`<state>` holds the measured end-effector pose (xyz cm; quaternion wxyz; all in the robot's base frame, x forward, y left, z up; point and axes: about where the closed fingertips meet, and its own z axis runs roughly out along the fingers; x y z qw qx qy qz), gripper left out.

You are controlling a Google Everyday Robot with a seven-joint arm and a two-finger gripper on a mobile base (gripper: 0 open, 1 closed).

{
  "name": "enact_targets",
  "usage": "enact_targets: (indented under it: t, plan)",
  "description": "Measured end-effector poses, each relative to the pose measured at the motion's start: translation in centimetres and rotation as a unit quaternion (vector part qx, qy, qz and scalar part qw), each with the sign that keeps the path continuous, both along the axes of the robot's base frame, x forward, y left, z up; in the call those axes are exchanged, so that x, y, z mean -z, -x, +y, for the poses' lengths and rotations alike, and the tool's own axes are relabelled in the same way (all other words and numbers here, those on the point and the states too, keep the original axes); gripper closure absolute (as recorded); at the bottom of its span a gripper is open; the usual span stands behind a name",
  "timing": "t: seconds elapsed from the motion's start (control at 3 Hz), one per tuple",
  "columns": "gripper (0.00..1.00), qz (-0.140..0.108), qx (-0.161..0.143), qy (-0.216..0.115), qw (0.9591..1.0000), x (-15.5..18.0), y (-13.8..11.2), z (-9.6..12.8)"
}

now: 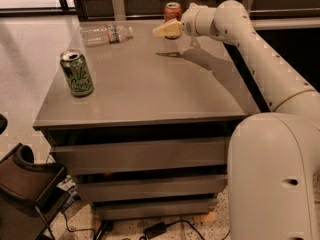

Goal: Move coke can near green can

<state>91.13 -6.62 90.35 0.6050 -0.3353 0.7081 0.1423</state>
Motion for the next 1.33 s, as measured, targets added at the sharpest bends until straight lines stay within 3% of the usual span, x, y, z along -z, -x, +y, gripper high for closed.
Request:
enact_targets:
  t: [0.33,0.67,1.33]
  plan:
    - [0.0,0.0,0.0,0.0,1.0,0.0,0.0,0.0]
    - [0.0,0.013,0.019,-0.025,0.9994,0.7,-1.5,-0.7]
    - [0.0,0.046,0.062,-0.028,0.9966,1.0,-3.3,-0.5]
